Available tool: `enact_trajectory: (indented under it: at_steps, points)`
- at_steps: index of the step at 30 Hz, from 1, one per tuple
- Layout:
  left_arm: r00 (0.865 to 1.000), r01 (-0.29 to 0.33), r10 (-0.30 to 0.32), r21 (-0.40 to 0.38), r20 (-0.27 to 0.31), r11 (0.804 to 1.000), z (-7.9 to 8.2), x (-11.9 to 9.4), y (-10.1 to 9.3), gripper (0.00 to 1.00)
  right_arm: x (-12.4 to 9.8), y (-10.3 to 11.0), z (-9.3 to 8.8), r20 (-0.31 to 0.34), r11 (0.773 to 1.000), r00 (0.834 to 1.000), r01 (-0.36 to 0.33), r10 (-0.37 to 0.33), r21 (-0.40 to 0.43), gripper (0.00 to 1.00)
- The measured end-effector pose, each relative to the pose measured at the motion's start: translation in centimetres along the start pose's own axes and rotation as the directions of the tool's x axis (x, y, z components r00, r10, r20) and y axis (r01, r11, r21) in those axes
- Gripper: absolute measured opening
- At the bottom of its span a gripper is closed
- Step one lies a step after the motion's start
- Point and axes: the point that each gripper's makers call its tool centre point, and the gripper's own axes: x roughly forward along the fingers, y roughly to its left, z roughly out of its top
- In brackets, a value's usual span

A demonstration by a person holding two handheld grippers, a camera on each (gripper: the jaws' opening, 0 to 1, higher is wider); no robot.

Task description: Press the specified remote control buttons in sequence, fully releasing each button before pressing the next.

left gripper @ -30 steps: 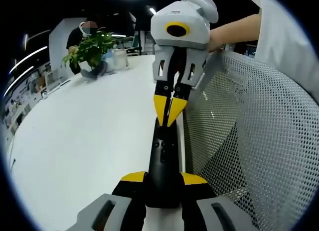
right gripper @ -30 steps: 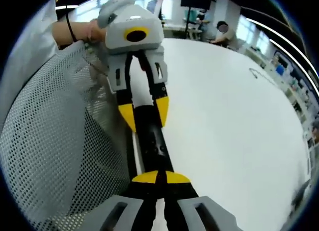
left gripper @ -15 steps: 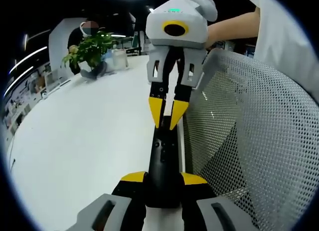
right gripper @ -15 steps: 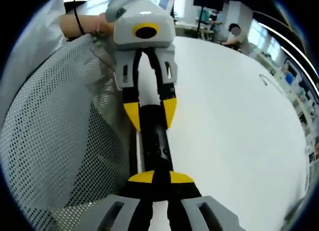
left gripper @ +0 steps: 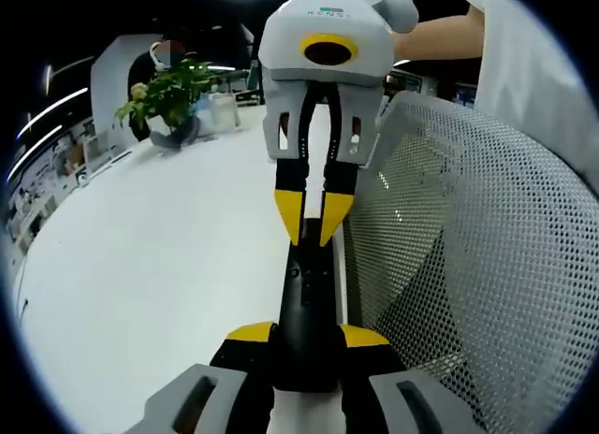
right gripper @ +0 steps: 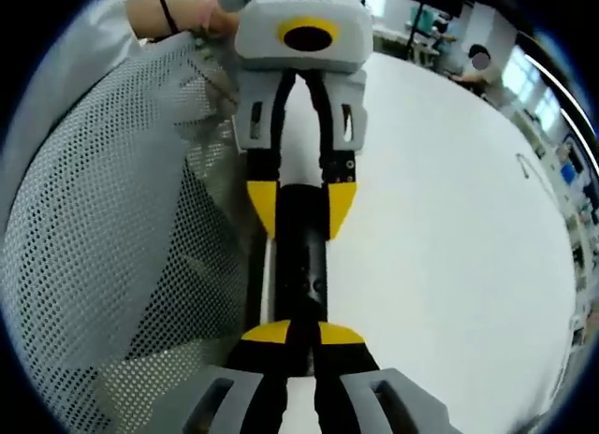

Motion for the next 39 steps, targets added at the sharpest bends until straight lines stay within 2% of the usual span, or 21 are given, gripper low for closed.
enact_trajectory:
  at_steps: [2,3,4,8,11,14,16,17,21,24,26,29,39]
  points:
    - [1.0,0.0,0.0,-0.007,0.002,1.0,0.0,0.0,0.0,0.25,0.0,-0.1,0.0,-0.015,1.0,1.0,-0.018,0.018,-0.006,0.05]
    - [1.0,0.0,0.0,-0.009,0.003,1.0,0.0,0.0,0.0,0.25,0.1,-0.1,0.0,-0.033,0.999,0.999,-0.037,0.037,0.024,0.06]
    - [1.0,0.0,0.0,-0.01,0.003,1.0,0.0,0.0,0.0,0.25,0.1,-0.1,0.0,-0.047,0.999,0.998,-0.043,0.043,-0.004,0.06]
    - [1.0,0.0,0.0,-0.004,0.002,1.0,0.0,0.0,0.0,0.25,0.2,0.1,0.0,-0.085,0.999,0.996,-0.036,0.034,-0.021,0.06]
    - [1.0,-0.001,0.001,-0.002,0.001,1.0,0.0,0.0,0.0,0.25,0.2,0.1,-0.1,-0.087,0.999,0.996,-0.032,0.03,-0.019,0.06]
    - [1.0,-0.001,0.001,-0.001,0.001,1.0,0.0,0.0,0.0,0.25,0.0,0.0,-0.2,-0.044,1.0,0.999,-0.014,0.015,0.011,0.06]
    - [1.0,-0.001,0.001,-0.002,0.001,1.0,0.0,0.0,0.0,0.25,-0.1,0.0,0.0,0.023,0.999,1.0,0.008,-0.009,0.032,0.06]
    - [1.0,-0.001,0.001,-0.002,0.002,1.0,0.0,0.0,0.0,0.25,-0.1,0.0,-0.1,0.062,0.996,0.998,0.021,-0.026,0.082,0.06]
    - [1.0,-0.002,0.002,0.004,0.0,1.0,0.0,0.0,0.0,0.25,-0.2,0.1,0.1,0.161,0.994,0.981,0.097,-0.105,0.06,0.05]
    - [1.0,-0.002,0.002,0.002,0.002,1.0,0.0,0.0,0.0,0.25,-0.3,0.1,0.1,0.221,0.987,0.967,0.1,-0.126,0.125,0.05]
    - [1.0,-0.001,0.001,-0.001,0.003,1.0,0.0,0.0,0.0,0.25,-0.3,0.0,0.1,0.226,0.984,0.966,0.095,-0.128,0.148,0.05]
    - [1.0,0.0,0.0,-0.001,0.003,1.0,0.0,0.0,0.0,0.25,-0.2,0.0,0.3,0.223,0.986,0.966,0.1,-0.129,0.136,0.05]
    - [1.0,-0.001,0.001,0.007,-0.001,1.0,0.0,0.1,-0.1,0.25,0.0,0.2,0.9,0.19,0.995,0.977,0.098,-0.099,0.014,0.05]
